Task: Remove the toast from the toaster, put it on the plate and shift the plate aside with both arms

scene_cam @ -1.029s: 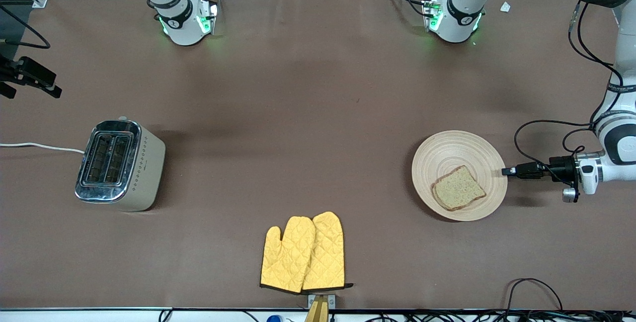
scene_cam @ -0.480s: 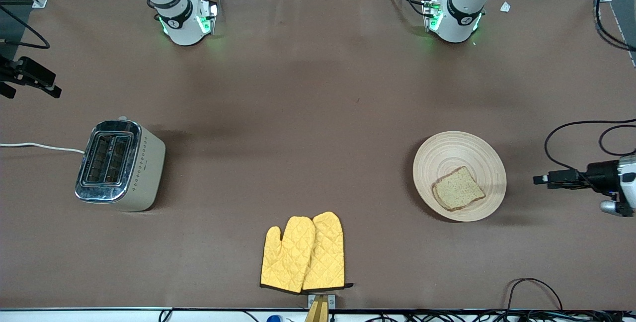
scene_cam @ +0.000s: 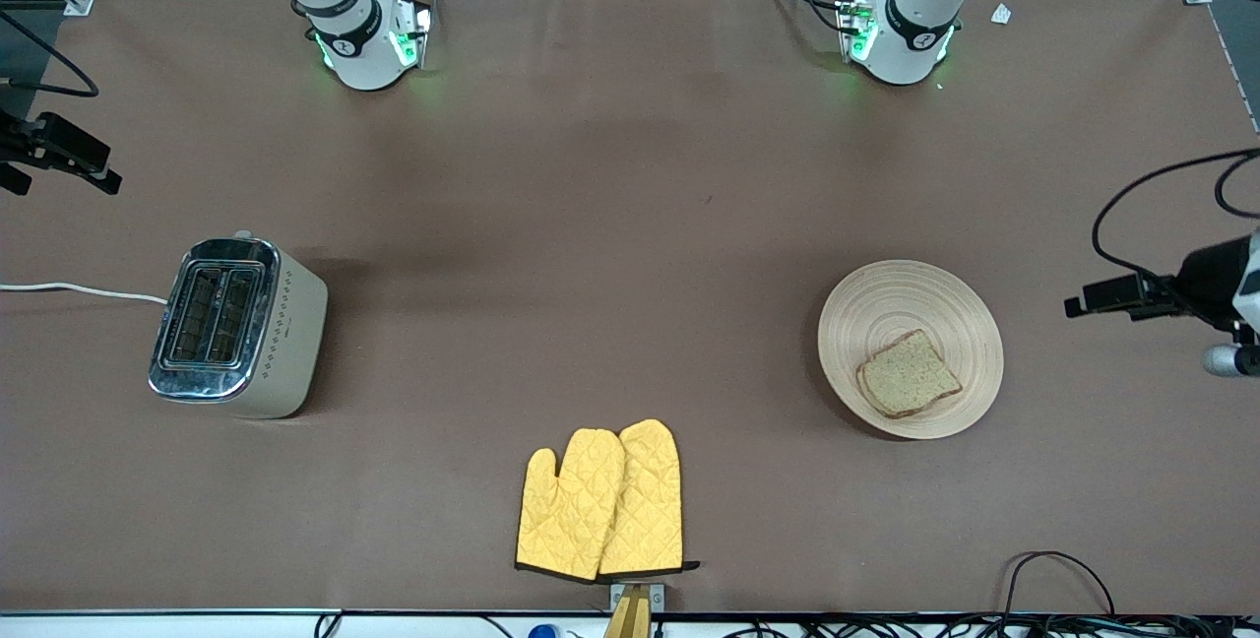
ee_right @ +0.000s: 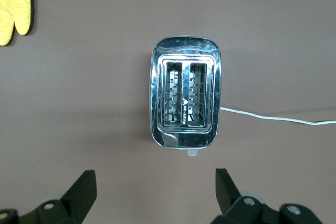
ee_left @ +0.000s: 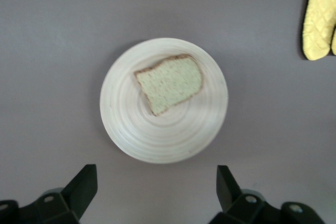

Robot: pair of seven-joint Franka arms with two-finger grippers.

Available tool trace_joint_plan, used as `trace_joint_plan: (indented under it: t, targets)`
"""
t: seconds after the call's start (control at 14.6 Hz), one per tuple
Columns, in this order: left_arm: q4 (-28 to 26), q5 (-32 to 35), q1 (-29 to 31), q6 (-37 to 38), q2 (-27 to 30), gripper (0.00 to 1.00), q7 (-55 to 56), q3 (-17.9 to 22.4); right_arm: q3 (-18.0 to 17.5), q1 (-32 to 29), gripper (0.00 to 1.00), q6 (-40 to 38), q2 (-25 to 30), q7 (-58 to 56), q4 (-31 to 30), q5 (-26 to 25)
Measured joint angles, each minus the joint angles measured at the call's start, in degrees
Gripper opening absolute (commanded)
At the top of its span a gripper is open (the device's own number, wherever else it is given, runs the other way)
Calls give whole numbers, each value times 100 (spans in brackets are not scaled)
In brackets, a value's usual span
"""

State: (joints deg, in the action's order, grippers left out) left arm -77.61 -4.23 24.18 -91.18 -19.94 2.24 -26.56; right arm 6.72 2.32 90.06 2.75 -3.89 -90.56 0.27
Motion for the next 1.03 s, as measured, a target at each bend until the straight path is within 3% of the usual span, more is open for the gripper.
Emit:
trace_joint_plan:
  t: [0.14,0.27,0.48,1.03]
  targets:
    - [-17,303,-93,231,312,100,221,-162,0,0,100,0,0,0,-1,0]
    - [-30,728,-512,493,656,100,255,-30,1,0,100,0,0,0,-1,0]
    - [-87,887,-1371,771,1173,100,269,725,1,0,100,0,0,0,-2,0]
    - [-1106,570,-2509,840,2285,100,207,2145,1,0,100,0,0,0,-3,0]
